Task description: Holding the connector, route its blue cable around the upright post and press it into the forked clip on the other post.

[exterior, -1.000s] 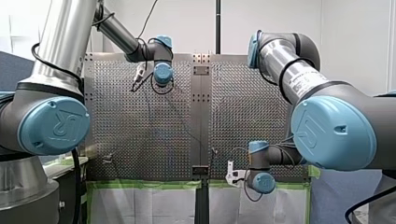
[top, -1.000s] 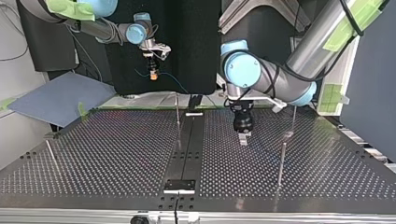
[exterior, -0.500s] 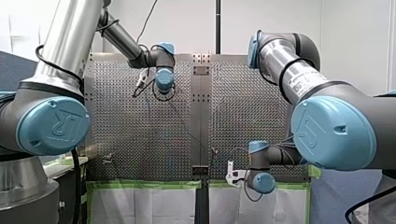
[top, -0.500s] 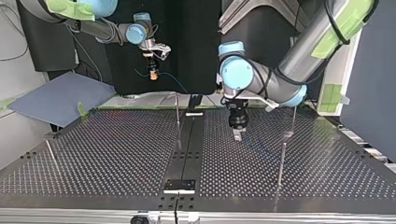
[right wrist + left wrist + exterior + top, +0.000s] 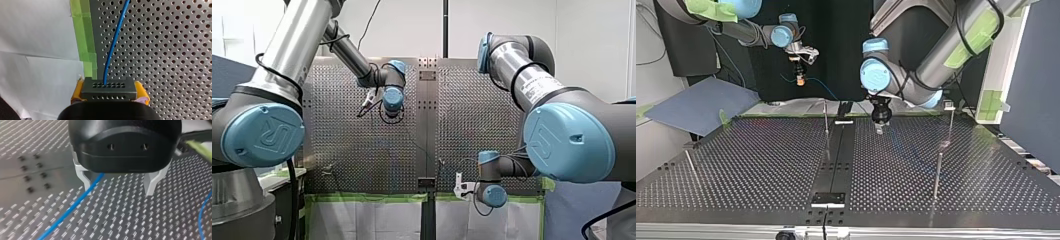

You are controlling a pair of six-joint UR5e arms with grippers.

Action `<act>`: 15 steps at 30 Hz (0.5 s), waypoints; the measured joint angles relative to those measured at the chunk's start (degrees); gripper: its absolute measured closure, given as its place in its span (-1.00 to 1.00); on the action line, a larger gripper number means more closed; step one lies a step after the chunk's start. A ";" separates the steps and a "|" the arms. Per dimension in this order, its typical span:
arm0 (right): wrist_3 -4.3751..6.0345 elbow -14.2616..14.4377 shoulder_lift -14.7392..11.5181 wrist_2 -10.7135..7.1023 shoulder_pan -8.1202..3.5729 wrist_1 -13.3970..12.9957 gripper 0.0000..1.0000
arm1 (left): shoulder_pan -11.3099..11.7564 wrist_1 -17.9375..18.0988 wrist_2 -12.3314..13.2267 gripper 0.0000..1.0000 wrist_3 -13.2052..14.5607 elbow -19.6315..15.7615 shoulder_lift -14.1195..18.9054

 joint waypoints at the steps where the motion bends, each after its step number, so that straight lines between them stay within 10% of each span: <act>1: 0.00 0.00 0.00 0.00 0.01 0.00 1.00 | -0.29 -0.02 -0.08 -0.98 0.04 -0.02 -0.48; 15: -0.23 -0.02 0.00 -0.12 0.21 -0.28 1.00 | -4.65 2.05 -1.39 -0.98 0.16 -0.36 -7.38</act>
